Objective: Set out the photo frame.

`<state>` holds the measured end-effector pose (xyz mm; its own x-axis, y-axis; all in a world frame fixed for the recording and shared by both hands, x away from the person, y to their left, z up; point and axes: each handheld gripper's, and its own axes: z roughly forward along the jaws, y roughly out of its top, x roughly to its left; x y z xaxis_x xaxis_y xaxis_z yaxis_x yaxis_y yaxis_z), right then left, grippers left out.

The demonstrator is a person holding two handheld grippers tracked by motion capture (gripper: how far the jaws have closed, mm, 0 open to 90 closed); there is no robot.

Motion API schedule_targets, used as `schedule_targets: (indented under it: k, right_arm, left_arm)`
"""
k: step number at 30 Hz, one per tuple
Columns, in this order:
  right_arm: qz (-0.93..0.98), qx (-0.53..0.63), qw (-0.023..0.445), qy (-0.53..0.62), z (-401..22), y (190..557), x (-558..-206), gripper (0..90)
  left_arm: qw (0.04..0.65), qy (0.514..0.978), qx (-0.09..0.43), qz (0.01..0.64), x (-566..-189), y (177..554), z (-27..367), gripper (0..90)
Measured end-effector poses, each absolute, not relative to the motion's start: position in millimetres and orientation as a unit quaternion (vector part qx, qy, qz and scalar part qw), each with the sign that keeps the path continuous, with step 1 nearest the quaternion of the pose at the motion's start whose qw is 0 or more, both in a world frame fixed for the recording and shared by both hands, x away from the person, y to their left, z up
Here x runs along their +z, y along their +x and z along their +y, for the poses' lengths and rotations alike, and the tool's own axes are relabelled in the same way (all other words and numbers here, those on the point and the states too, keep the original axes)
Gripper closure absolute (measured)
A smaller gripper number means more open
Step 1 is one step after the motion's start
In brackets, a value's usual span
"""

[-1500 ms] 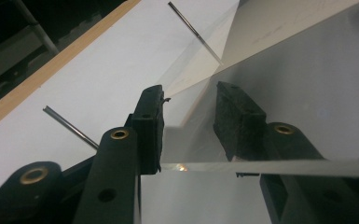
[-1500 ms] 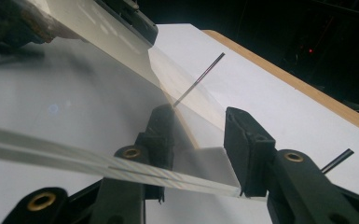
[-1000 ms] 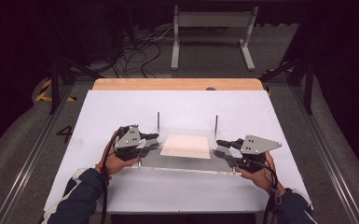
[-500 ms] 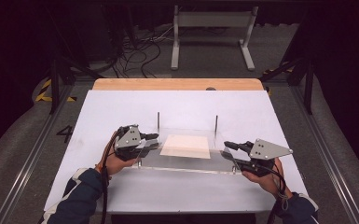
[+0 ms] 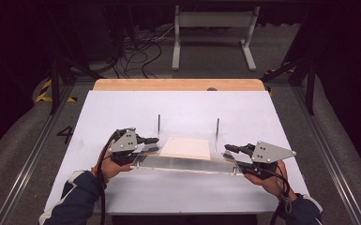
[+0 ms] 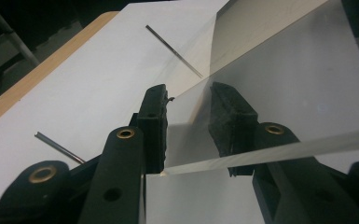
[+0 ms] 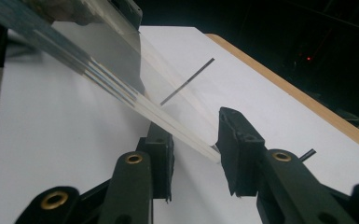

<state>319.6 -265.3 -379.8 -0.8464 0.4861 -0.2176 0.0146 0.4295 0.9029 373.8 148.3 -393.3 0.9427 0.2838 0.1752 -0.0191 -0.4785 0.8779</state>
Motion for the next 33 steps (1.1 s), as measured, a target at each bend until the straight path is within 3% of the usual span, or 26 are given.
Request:
schedule_targets:
  k: [12, 27, 33]
  right_arm:
    - [0.800, 0.541, 0.197, 0.169, -276.0, 308.0, -363.4, 66.5]
    - [0.750, 0.592, 0.183, 0.232, -282.2, 347.6, -350.1, 69.2]
    - [0.731, 0.606, 0.195, 0.245, -283.4, 361.7, -352.9, 71.4]
  left_arm:
    - [0.533, 0.836, 0.107, 0.072, -376.1, 355.5, 148.9, 69.2]
    - [0.611, 0.775, 0.085, 0.136, -374.0, 398.5, 154.6, 64.6]
    - [0.596, 0.781, 0.099, 0.156, -385.4, 413.6, 159.4, 67.6]
